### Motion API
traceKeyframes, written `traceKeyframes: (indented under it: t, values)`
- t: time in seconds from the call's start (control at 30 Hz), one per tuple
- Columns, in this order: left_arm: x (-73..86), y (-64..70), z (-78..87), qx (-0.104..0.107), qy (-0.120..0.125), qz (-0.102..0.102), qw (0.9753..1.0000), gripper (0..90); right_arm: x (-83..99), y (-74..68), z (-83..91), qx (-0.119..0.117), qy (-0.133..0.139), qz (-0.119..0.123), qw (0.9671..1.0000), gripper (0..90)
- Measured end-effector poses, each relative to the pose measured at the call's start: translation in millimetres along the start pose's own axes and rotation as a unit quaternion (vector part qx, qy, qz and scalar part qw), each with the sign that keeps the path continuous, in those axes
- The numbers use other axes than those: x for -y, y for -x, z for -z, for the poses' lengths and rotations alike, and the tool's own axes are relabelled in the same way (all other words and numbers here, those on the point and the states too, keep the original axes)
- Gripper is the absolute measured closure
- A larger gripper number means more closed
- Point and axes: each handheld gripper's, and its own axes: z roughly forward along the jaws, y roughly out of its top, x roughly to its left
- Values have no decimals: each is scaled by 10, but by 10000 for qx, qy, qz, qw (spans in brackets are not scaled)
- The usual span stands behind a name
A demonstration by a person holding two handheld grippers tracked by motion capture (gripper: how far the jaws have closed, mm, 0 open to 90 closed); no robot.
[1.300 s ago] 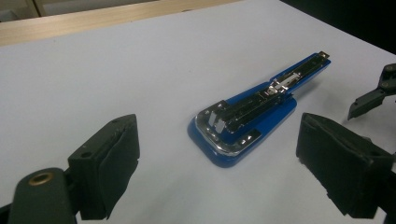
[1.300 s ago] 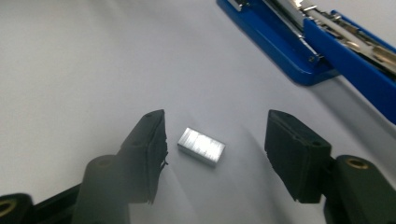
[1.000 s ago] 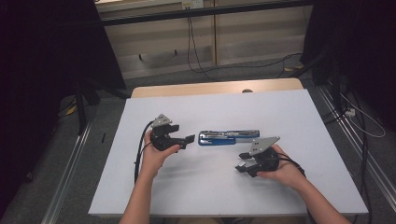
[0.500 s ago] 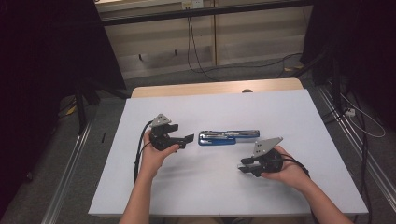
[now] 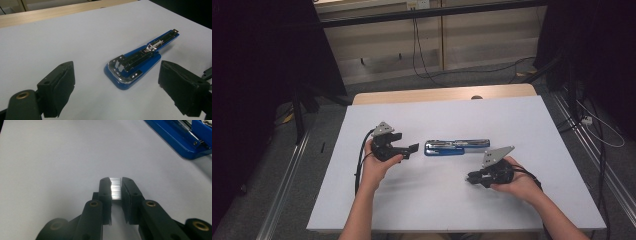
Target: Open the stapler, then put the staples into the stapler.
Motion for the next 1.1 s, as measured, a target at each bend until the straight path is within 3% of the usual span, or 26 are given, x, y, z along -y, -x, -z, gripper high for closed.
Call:
traceKeyframes:
  t: [0.33,0.67,1.1]
  values:
    - [-7,-9,-8,33,25,-1,10000,142,-11,-15,11,88,-4,-7,10000,798]
    - [-11,-30,51,-47,55,-7,10000,128,-64,45,108,157,254,-154,9994,798]
    - [3,-31,89,-58,-62,-79,9999,113,-196,104,89,178,226,-43,9996,798]
